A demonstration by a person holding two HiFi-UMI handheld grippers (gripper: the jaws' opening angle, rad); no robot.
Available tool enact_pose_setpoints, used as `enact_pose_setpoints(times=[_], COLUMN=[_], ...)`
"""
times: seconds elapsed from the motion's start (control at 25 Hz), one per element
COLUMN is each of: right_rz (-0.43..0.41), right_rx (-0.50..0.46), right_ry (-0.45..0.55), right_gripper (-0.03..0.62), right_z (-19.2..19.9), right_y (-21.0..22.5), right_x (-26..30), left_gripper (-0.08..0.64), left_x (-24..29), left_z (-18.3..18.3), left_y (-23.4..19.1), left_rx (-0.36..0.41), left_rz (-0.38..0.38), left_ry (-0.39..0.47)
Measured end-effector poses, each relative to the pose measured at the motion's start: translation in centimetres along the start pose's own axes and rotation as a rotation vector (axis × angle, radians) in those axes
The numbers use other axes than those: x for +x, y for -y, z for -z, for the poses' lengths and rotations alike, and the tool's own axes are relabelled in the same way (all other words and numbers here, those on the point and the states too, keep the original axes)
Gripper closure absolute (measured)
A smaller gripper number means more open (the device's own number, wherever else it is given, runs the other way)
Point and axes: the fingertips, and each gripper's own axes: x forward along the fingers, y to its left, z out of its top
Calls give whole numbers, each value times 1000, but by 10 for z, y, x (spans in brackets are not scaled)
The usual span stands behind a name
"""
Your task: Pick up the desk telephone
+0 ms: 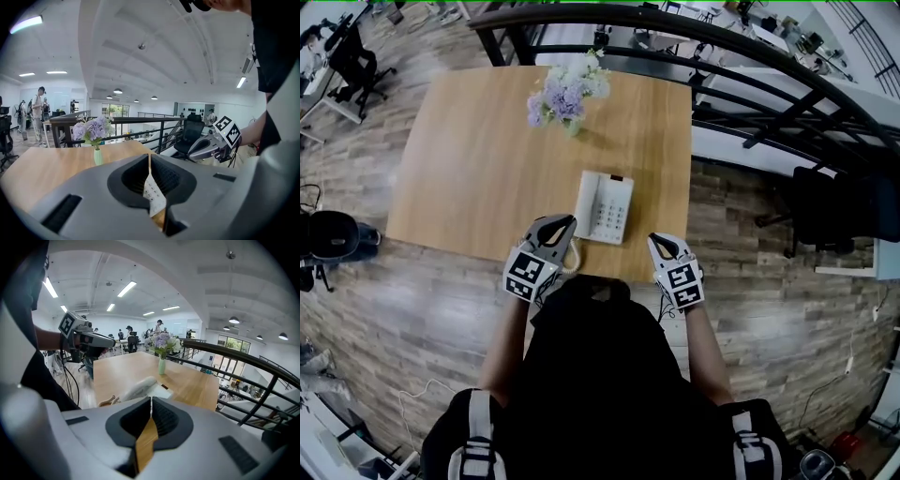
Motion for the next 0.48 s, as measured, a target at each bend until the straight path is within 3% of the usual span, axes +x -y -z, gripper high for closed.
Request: enact_pose_setpoints(times=[0.48], right_rz=[59], right_rx=[61], right_ry=[-36], right_gripper=[566], right_z=[-16], right_y=[-8], right_x=[55], left_gripper=[537], left_x=[26], left_z=[21], left_y=[-48], left_rx=[7], left_rz=[133], left_ry=[-42])
